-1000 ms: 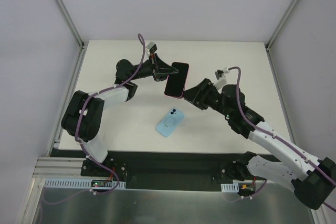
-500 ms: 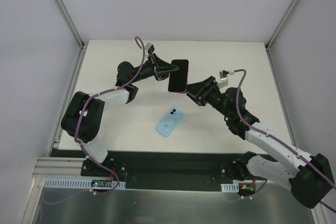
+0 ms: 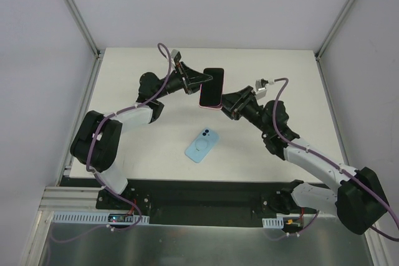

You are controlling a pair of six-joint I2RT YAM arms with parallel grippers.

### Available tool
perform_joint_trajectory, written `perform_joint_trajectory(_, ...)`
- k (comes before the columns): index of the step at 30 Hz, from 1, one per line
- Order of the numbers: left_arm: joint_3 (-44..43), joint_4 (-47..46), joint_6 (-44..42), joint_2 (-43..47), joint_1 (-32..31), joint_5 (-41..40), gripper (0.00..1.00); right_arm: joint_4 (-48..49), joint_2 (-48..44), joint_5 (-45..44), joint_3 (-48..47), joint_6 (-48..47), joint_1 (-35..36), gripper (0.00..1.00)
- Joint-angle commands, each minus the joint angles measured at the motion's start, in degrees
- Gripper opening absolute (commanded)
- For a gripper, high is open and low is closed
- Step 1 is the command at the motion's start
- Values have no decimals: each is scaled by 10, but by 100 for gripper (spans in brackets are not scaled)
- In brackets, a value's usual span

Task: Take the phone out of the phone case
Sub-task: Remove the phone case from the phone.

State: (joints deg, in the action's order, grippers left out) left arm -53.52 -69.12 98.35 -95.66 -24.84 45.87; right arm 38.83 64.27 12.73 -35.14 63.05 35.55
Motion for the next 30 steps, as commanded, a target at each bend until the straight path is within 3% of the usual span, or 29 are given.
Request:
perform_joint_trajectory(1,-7,-10,-90,37,-100,140,0,98,20,-41,-73,33,-11,43)
perform_joint_trajectory(11,-11,0,-94,40,-116,136,0,65,50,22,-124,30,-60,26)
perform_joint_trajectory(14,-13,-2,-93,35,-120,138,0,65,60,46,-130,37,-75,14)
perform_joint_trajectory(15,-16,-3,-92,34,-122,139,0,62,60,50,-131,37,-77,2)
perform_joint_trajectory(18,-19,-2,-93,30,-122,142,0,37,52,56,-132,27,-83,2)
perform_joint_trajectory(21,-33,12,-99,25,-120,156,0,-73,18,51,-151,-33,-87,1)
perform_joint_trajectory(22,-36,14,-101,24,-116,159,2,-168,6,43,-160,-81,-88,1)
perform_joint_trajectory(24,-35,28,-108,26,-109,158,28,-272,-31,2,-194,-138,-89,1)
perform_joint_trajectory(25,-34,34,-111,28,-105,158,36,-364,-42,-16,-207,-163,-89,1)
perform_joint_trajectory(27,-33,50,-120,32,-93,159,55,-442,-72,-68,-224,-233,-90,1)
perform_joint_trajectory(30,-33,72,-136,38,-76,159,68,-566,-97,-124,-258,-309,-93,1)
